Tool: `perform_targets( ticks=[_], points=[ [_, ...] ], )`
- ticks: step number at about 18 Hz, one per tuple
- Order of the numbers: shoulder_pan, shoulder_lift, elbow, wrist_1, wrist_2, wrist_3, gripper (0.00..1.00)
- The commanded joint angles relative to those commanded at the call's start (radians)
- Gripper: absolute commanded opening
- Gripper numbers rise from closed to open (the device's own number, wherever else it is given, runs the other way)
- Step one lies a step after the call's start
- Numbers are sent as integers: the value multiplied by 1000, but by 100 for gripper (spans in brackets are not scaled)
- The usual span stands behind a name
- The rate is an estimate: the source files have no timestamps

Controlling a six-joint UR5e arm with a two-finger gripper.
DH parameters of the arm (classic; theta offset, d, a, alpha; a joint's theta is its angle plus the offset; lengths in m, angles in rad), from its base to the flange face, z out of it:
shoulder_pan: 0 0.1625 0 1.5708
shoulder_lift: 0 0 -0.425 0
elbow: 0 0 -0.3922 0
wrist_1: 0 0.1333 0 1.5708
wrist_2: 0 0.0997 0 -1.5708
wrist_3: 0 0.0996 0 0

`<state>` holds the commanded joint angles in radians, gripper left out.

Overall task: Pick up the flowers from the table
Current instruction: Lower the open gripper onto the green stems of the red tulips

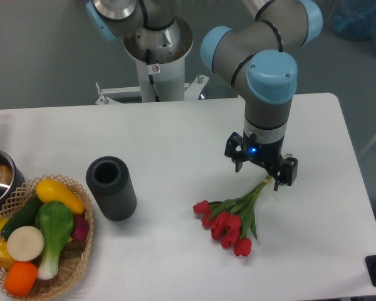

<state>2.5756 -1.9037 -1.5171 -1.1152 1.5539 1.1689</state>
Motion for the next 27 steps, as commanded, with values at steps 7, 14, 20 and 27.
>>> perform_targets(
  ticks=[7, 14, 20, 27],
  points=[
    [-2, -5, -8, -3, 2, -3, 100],
    [-3, -8, -104, 171, -2, -84, 100],
    [-8, -17, -176, 273, -12, -86, 100],
    [-60, -90, -149, 268, -9, -100, 100]
  ],
)
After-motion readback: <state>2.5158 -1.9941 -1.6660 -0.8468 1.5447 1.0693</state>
